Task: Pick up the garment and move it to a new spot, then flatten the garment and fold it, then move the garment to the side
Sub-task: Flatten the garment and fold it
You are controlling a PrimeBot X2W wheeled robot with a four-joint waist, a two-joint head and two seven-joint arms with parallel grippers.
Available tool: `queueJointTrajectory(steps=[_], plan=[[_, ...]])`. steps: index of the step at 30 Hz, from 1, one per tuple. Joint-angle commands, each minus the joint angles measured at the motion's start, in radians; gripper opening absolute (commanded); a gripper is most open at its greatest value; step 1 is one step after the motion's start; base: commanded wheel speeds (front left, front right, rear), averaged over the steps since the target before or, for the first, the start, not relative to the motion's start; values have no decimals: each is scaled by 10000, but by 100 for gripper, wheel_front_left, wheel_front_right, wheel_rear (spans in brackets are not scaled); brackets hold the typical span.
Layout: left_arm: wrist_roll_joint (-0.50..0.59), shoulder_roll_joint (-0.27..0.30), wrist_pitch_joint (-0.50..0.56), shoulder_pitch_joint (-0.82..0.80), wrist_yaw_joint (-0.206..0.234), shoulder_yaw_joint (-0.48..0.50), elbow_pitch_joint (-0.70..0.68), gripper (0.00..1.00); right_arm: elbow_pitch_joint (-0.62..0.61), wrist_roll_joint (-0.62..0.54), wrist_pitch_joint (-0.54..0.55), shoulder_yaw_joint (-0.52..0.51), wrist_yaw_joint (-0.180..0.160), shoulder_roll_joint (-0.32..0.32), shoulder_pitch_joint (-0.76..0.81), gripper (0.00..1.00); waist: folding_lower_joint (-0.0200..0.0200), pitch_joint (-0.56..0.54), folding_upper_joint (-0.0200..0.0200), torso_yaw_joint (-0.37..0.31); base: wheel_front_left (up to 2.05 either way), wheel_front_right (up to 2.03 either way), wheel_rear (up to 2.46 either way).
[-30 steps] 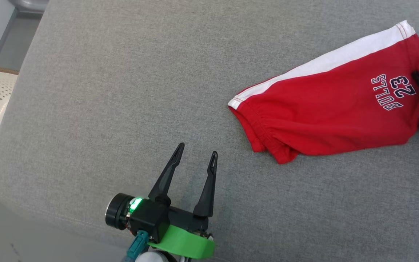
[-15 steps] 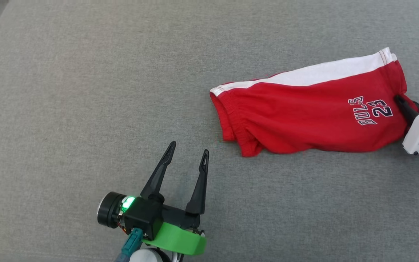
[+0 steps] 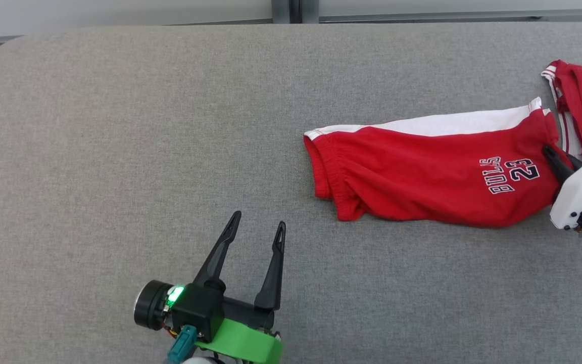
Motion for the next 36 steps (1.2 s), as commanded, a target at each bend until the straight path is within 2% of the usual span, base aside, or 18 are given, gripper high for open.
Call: queueJointTrajectory(steps=[1, 7, 17, 26, 35, 36], plan=[[-1, 22, -28, 132, -27, 35, 17, 100, 15, -226, -73, 5, -20, 81, -216, 0, 0, -278, -1, -18, 0, 0, 0], [-54, 20, -28, 357, 8, 45, 68, 100, -242, -954, 138, -44, -20, 565, -820, 0, 0, -663, -1, 8, 0, 0, 0], [-143, 20, -28, 398, 47, -77, 1, 100, -1041, -2056, 671, -436, -20, 1877, -1329, 0, 0, -749, -1, 430, 0, 0, 0], [-246, 20, -28, 379, 92, -171, 1, 100, -1694, -2891, 1421, -917, -19, 3135, -979, 0, 0, -647, -1, 914, 0, 0, 0], [-322, 20, -28, 273, 74, -275, 40, 100, -2009, -3523, 2130, -1254, -19, 4254, -266, 0, 0, -559, -1, 1107, 0, 0, 0], [-325, 20, -28, 249, 75, -292, 46, 100, -2036, -3525, 2179, -1314, -19, 4371, -179, 52, 0, -548, -1, 1118, 0, 0, 0]])
